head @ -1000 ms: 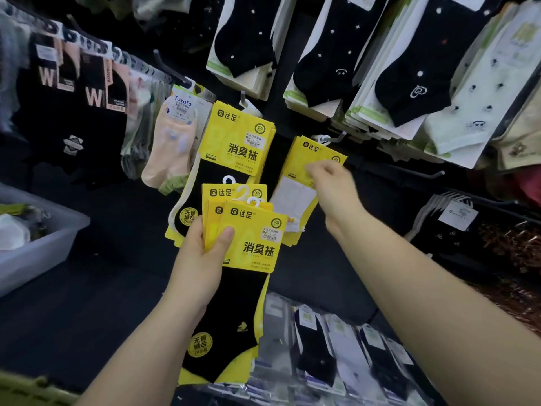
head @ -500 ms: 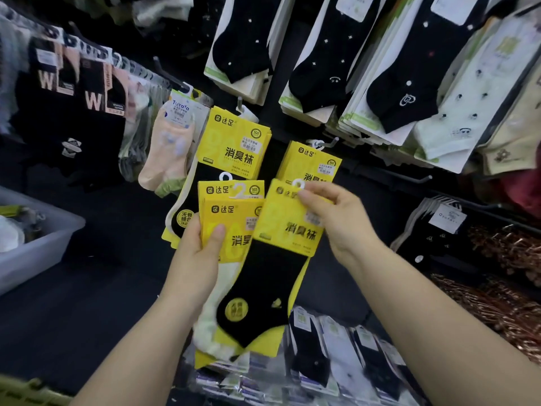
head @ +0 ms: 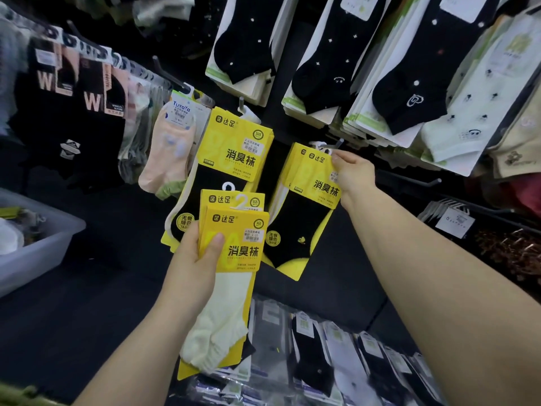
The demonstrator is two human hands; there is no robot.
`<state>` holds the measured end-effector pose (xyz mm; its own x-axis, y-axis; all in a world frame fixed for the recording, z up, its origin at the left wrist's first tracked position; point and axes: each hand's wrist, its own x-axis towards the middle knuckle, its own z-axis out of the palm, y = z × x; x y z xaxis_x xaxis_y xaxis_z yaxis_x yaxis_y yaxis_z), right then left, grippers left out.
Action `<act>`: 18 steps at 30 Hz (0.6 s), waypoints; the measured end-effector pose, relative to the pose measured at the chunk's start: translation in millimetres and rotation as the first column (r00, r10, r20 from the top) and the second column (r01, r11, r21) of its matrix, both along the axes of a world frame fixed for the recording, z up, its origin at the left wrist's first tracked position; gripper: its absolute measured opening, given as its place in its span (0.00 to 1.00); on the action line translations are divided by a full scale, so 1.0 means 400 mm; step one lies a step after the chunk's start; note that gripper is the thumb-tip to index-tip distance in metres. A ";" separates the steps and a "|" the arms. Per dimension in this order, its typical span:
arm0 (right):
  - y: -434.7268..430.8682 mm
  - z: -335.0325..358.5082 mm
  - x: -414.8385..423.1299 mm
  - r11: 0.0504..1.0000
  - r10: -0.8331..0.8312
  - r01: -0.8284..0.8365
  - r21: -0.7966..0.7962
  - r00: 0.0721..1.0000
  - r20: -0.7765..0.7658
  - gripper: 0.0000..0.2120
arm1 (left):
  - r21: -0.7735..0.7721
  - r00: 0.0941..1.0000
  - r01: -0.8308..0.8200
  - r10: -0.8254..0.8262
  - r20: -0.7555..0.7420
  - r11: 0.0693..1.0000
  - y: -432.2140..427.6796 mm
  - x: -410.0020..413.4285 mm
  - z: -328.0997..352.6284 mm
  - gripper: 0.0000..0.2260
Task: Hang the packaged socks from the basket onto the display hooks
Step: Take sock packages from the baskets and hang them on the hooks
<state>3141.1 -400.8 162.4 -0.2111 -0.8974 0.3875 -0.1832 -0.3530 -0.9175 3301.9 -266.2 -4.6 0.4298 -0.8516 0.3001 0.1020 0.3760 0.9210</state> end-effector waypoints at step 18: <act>0.068 0.084 -0.074 0.971 0.210 -0.235 -0.033 0.916 -0.342 0.06 | 0.016 0.999 0.039 -0.039 -0.019 0.999 0.000 -0.011 -0.002 0.08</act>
<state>3111.3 -373.5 196.0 0.1440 -0.8732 0.4655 -0.3831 -0.4829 -0.7874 3297.4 -266.1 -5.2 0.4018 -0.8724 0.2785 0.1332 0.3566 0.9247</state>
